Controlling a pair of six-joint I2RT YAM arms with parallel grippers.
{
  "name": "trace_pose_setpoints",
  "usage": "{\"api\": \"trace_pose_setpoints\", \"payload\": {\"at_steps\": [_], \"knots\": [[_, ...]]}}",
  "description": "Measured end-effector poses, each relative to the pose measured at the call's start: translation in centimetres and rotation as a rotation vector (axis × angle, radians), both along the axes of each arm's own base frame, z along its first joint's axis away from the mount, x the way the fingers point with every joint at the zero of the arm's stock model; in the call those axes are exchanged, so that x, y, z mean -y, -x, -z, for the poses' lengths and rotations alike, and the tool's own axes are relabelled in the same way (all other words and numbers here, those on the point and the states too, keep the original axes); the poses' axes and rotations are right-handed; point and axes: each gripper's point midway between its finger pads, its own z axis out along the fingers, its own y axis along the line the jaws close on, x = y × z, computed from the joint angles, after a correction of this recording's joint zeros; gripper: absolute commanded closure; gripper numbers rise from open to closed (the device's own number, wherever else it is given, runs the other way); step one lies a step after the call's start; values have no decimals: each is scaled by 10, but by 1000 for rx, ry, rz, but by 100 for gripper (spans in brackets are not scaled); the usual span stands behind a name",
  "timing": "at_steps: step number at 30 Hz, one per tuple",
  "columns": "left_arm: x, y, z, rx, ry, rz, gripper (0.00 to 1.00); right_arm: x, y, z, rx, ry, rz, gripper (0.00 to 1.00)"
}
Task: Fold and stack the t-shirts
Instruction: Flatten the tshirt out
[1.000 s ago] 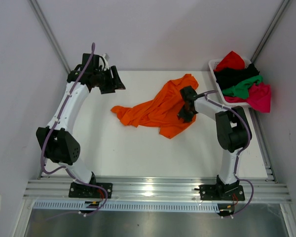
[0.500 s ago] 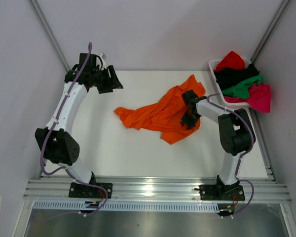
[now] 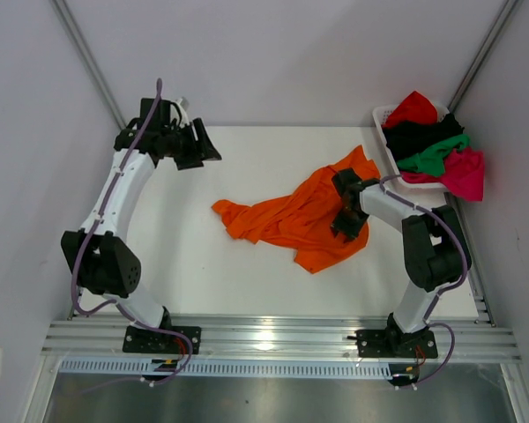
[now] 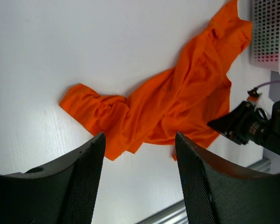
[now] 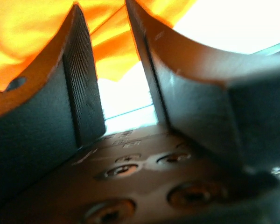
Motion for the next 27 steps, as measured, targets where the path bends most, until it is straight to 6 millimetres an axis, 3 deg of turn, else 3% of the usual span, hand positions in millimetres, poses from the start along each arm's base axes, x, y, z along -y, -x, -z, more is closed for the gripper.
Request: {"api": "trace_pose_setpoints", "payload": {"at_steps": [3,6,10,16,21,27], "knots": [[13,6,15,-46,62,25,36,-6,-13,-5,55,-6,-7,62],[29,19,43,-135,121,49,36,-15,-31,-14,125,-25,-13,62],[66,39,73,-247,200,102,36,-24,-57,-31,218,-48,-18,62],[109,70,112,-404,264,90,40,-29,-75,-45,285,-59,-26,62],[112,94,144,-523,214,-10,42,-27,-77,-46,291,-57,-31,63],[94,103,154,-568,120,-143,42,-27,-80,-47,300,-62,-33,62]]}}
